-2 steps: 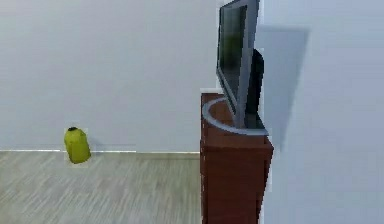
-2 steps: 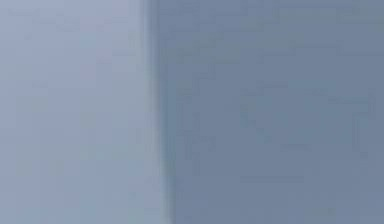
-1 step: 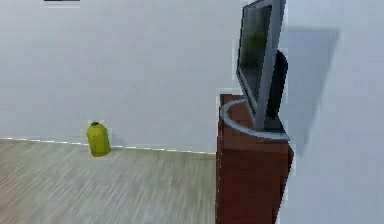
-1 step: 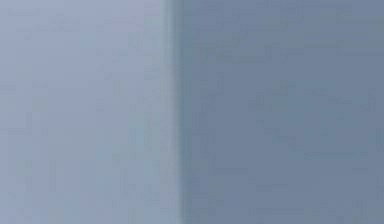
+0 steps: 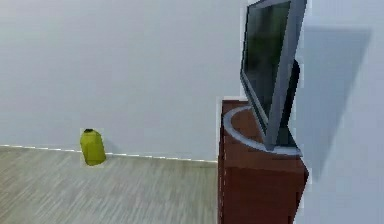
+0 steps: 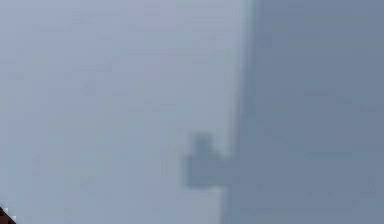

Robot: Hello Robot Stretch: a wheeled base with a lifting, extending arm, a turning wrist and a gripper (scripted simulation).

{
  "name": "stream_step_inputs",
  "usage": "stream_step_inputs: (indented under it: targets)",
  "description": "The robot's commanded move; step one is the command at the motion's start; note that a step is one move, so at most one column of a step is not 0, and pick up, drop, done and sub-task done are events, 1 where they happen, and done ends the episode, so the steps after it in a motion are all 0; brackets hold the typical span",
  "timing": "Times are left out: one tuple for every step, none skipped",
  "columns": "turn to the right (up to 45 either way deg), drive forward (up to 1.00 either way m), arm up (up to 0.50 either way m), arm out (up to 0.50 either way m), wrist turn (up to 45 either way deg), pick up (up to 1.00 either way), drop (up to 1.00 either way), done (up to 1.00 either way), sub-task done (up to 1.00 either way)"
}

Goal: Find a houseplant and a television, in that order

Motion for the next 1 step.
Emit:
stream_step_inputs:
  targets:
    - [15.0,0.0,0.0,0.0,0.0,0.0,0.0,0.0,0.0]
